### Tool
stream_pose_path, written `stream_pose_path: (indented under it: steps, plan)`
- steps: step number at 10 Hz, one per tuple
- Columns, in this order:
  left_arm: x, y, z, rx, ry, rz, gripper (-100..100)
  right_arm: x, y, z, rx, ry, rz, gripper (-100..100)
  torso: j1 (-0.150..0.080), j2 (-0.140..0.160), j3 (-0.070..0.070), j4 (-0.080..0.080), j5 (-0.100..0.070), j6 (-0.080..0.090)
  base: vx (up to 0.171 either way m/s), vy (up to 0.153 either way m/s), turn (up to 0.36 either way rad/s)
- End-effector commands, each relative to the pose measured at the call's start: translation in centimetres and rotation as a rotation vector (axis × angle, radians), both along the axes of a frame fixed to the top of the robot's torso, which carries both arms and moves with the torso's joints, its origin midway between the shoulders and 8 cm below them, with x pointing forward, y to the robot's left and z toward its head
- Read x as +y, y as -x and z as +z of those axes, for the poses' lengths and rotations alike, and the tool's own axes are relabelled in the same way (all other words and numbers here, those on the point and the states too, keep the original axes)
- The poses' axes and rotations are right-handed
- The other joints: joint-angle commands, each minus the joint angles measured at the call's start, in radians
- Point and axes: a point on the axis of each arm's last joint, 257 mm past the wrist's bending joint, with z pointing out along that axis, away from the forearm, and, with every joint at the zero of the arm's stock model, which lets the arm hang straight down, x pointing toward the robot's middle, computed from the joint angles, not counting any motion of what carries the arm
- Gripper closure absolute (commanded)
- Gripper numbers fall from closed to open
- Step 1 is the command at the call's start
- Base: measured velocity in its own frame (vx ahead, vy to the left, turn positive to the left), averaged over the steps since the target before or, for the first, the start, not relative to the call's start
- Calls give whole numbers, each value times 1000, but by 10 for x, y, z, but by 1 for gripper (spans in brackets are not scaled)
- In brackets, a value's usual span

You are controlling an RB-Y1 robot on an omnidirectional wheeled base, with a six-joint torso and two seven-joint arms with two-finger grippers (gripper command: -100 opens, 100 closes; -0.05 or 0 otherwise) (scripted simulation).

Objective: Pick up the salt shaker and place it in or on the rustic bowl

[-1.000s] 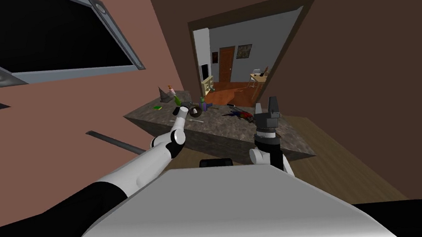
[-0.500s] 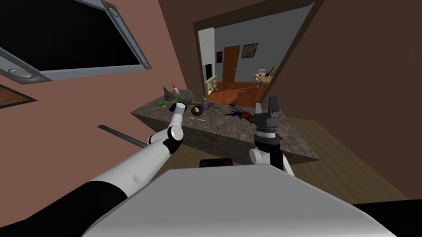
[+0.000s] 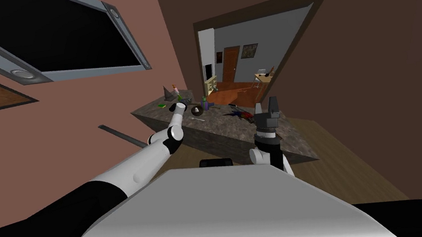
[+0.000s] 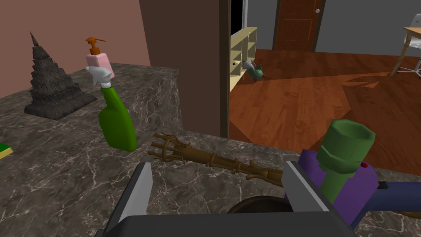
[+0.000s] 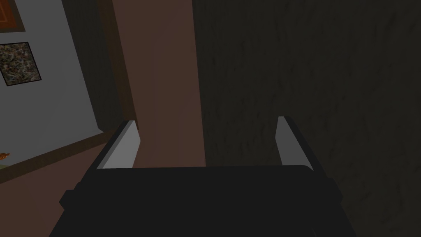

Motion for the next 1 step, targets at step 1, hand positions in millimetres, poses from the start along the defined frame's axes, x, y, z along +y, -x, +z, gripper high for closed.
stream_pose_path:
  steps: [1]
  plan:
    - [0, 0, 0, 0, 0, 0, 0, 0, 0, 0, 0, 0, 0, 0, 0, 0, 0, 0, 0, 0, 0, 0, 0]
